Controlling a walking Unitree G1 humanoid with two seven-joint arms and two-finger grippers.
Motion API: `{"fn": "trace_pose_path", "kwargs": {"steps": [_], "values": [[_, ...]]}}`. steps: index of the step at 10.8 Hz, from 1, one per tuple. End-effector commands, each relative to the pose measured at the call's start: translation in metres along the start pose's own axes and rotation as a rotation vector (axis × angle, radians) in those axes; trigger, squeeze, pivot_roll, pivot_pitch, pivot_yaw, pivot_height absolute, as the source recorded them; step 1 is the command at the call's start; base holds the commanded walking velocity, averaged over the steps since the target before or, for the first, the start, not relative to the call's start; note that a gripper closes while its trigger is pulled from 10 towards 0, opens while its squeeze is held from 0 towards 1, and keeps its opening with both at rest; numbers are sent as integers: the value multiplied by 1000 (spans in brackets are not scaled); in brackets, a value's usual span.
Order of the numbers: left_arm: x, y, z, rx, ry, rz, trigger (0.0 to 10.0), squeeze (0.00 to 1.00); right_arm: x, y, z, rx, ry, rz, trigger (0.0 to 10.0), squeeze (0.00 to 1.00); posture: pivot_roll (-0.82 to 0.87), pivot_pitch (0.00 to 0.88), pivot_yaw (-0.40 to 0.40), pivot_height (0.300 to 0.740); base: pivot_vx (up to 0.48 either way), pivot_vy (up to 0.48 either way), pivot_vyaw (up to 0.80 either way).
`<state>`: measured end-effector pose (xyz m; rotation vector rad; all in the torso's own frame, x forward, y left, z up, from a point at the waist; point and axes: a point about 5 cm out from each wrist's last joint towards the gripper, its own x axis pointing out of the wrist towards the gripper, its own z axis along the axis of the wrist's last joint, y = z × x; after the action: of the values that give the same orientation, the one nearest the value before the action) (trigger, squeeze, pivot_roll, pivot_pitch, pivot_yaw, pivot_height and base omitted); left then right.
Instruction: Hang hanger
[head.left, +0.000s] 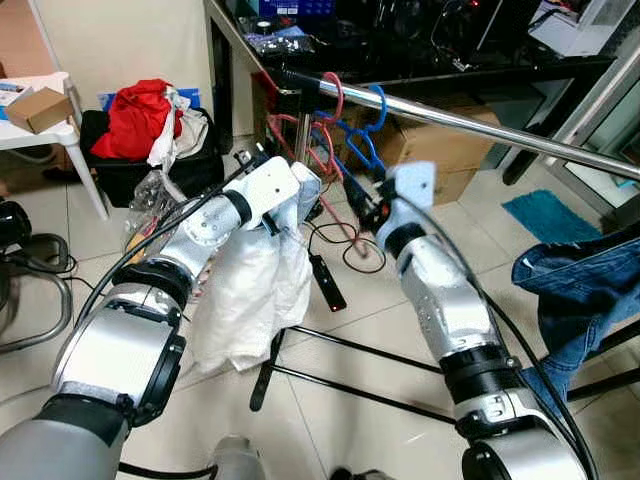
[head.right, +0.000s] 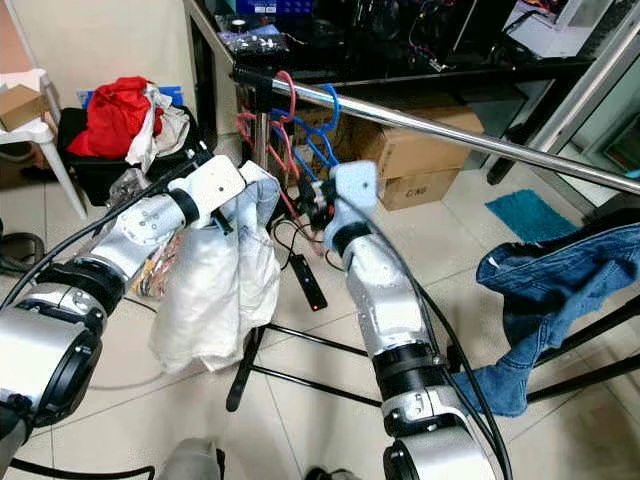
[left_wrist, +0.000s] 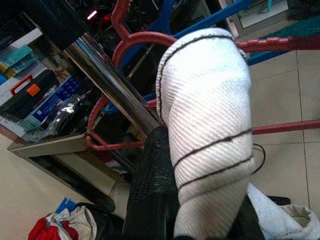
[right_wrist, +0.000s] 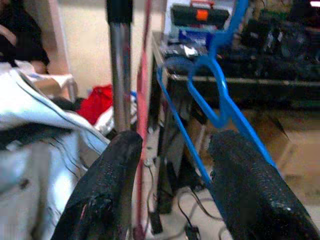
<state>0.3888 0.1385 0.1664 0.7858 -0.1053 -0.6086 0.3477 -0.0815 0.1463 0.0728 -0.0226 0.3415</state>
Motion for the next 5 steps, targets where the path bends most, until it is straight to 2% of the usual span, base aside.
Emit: {"fn": "trace_pose_path", "kwargs": {"steps": [1, 5], "values": [[4, 1, 11, 21, -65, 15, 10000, 0, 0, -8, 1, -17, 17, -36, 10000, 0, 325, 35, -129, 740, 0, 0, 0], [1, -8, 7, 1, -87, 20, 10000, 0, 2, -10, 20, -60, -59, -47, 10000, 0, 327, 35, -137, 740, 0, 0, 0]]}}
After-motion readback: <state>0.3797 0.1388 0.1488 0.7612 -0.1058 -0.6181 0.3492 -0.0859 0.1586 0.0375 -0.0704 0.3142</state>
